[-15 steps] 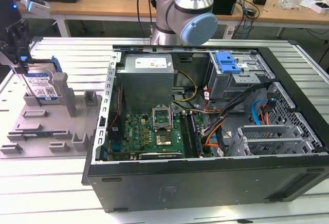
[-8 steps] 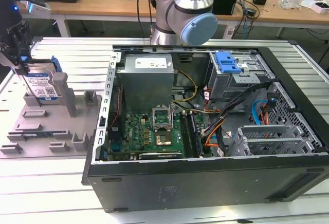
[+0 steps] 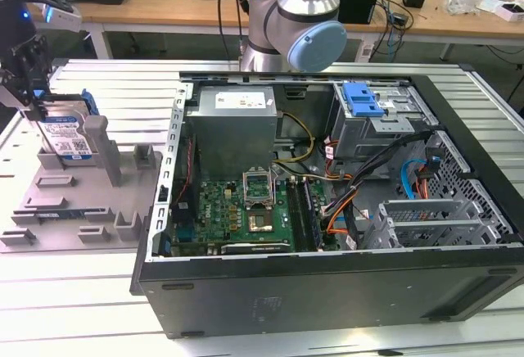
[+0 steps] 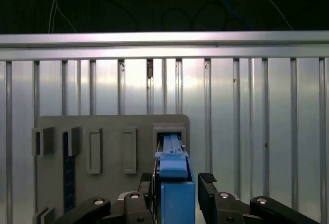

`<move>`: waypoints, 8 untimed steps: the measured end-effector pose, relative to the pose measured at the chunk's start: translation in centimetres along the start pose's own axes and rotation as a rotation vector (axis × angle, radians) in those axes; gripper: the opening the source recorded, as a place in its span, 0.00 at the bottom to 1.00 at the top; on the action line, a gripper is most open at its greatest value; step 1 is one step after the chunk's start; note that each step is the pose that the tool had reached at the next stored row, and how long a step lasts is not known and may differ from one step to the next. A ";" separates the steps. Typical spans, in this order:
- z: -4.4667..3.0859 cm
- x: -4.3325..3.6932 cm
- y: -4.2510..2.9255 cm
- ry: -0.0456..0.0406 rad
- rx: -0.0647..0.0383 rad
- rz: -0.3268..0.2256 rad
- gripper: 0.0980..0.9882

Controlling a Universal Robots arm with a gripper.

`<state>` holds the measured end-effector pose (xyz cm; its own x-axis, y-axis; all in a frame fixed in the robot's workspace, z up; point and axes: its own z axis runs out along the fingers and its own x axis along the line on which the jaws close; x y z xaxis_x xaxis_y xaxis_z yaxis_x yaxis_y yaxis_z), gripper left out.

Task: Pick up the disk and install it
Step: 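Pick up the disk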

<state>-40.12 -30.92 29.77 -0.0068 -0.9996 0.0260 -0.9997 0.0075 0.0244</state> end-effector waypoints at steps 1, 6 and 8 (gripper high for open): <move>0.01 0.00 0.00 0.0000 0.000 0.000 0.43; 0.05 0.00 0.00 0.0000 0.000 0.000 0.43; 0.06 0.00 0.00 0.0000 0.000 0.000 0.43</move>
<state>-40.12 -30.92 29.71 -0.0068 -0.9996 0.0259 -0.9997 0.0075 0.0243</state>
